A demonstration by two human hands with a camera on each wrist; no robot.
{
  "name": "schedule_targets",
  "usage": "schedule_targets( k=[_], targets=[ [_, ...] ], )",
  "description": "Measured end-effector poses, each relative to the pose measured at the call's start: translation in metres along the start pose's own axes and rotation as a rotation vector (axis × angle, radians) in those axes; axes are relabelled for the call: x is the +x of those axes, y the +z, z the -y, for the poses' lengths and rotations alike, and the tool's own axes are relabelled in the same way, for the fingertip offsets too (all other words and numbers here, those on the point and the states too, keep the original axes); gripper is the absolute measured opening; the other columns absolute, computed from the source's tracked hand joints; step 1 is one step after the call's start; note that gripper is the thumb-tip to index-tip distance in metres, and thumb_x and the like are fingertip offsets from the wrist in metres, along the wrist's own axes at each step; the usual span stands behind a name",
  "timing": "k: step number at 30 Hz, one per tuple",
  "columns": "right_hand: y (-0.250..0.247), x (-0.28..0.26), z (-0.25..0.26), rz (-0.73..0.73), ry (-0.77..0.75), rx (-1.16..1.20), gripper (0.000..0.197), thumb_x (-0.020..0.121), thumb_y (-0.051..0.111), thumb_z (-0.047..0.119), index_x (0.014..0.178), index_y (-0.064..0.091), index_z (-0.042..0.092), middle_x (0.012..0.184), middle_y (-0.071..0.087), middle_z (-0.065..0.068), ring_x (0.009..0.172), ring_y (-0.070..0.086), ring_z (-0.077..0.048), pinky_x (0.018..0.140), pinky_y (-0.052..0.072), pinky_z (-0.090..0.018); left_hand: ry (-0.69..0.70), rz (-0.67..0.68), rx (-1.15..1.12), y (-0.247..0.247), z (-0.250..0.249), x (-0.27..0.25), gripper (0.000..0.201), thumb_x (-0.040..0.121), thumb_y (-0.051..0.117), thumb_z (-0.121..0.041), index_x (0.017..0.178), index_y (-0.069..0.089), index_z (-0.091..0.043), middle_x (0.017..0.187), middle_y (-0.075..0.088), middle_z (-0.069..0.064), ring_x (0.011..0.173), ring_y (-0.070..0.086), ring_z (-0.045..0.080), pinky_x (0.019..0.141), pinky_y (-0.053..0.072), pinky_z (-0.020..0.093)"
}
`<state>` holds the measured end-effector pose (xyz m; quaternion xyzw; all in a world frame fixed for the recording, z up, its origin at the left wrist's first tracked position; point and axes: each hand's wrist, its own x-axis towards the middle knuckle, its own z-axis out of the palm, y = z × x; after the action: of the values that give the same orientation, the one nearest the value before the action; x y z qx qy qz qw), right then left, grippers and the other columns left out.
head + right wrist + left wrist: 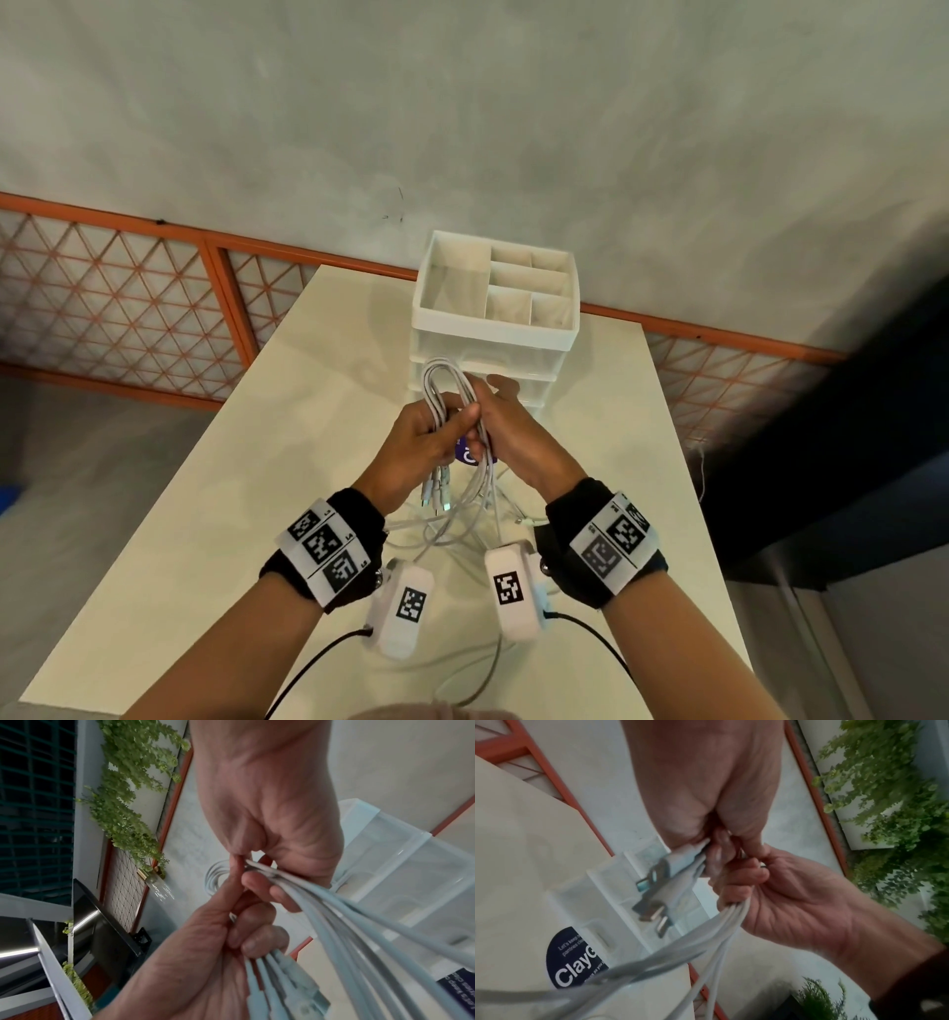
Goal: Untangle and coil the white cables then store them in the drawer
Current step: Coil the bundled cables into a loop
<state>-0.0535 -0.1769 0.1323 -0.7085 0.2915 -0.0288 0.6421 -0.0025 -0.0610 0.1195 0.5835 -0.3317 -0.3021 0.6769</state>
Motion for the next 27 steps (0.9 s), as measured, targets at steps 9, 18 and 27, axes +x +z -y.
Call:
schedule_targets(
  k=[9, 18, 27],
  targets=[
    [0.002, -0.001, -0.004, 0.067, -0.106, -0.039, 0.071, 0.089, 0.024, 0.070, 0.124, 0.044, 0.011, 0.052, 0.058, 0.004, 0.043, 0.051, -0.010, 0.049, 0.043, -0.021, 0.054, -0.088, 0.101, -0.001, -0.022, 0.001, 0.026, 0.099, 0.044, -0.011, 0.077, 0.057, -0.002, 0.043, 0.055, -0.008, 0.037, 0.047, 0.003, 0.048, 0.037, 0.010],
    [-0.005, -0.013, -0.013, 0.194, -0.300, -0.252, 0.038, 0.102, 0.031, 0.036, 0.087, 0.050, 0.007, 0.057, 0.040, 0.001, 0.046, 0.036, -0.005, 0.052, 0.035, -0.018, 0.124, -0.451, 0.154, -0.035, -0.020, 0.018, 0.039, 0.099, 0.044, -0.026, 0.088, 0.047, 0.010, 0.054, 0.025, 0.007, 0.032, 0.030, 0.011, 0.034, 0.032, 0.017],
    [0.029, -0.021, -0.026, 0.217, -0.442, -0.369, 0.025, 0.102, 0.032, 0.035, 0.100, 0.048, 0.015, 0.061, 0.039, 0.009, 0.057, 0.040, -0.007, 0.064, 0.040, -0.028, 0.009, -0.494, -0.153, -0.025, -0.014, 0.027, 0.028, 0.101, 0.035, -0.032, 0.077, 0.046, -0.020, 0.067, 0.049, -0.005, 0.038, 0.038, 0.006, 0.033, 0.032, 0.019]
  ],
)
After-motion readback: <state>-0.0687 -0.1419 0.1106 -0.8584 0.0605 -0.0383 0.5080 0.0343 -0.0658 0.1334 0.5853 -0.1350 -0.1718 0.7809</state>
